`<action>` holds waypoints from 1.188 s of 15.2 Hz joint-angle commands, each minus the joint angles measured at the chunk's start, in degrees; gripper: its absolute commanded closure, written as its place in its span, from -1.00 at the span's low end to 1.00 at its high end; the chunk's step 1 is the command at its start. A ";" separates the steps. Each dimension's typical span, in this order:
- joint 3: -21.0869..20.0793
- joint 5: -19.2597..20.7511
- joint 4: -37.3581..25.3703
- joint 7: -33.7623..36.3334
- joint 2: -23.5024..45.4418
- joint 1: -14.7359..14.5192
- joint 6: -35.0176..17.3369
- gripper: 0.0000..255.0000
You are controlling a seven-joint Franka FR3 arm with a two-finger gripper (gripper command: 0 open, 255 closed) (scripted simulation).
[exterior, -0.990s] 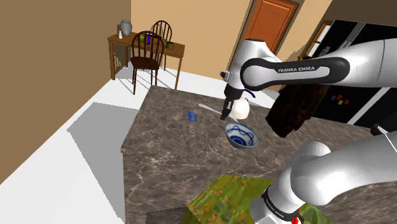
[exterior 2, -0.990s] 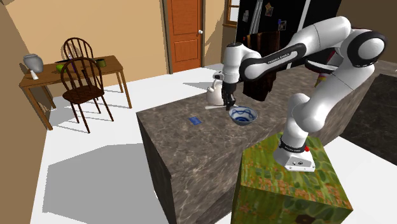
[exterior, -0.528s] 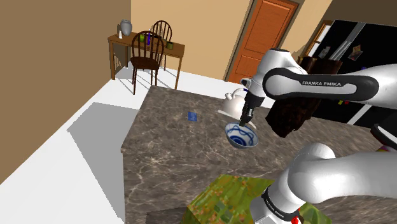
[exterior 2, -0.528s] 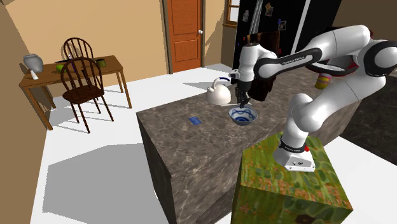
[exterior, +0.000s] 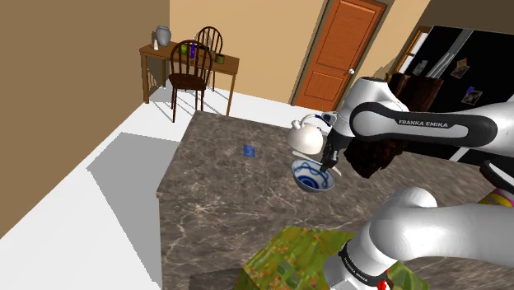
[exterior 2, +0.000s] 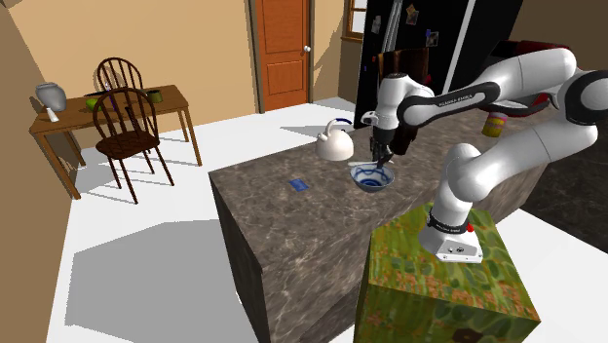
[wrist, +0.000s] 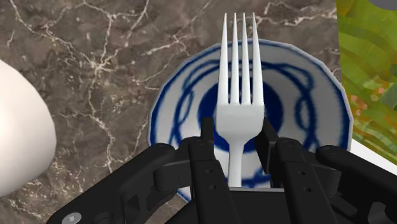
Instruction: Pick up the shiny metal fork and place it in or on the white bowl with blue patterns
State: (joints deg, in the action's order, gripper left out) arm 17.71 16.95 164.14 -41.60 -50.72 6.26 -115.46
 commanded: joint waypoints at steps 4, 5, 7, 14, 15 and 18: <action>0.98 1.11 2.74 0.20 1.73 0.44 -4.46 1.00; 0.98 1.11 2.74 0.20 1.72 0.44 -4.45 1.00; 0.98 1.11 2.74 0.20 1.73 0.44 -4.46 1.00; 0.99 1.12 2.74 0.21 1.72 0.44 -4.45 -1.00; 0.99 1.12 2.74 0.21 1.72 0.44 -4.46 -1.00; 0.40 0.49 1.36 0.13 0.57 0.19 -1.94 -1.00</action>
State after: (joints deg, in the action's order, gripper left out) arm 18.36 17.70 166.12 -41.36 -49.47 6.49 -118.76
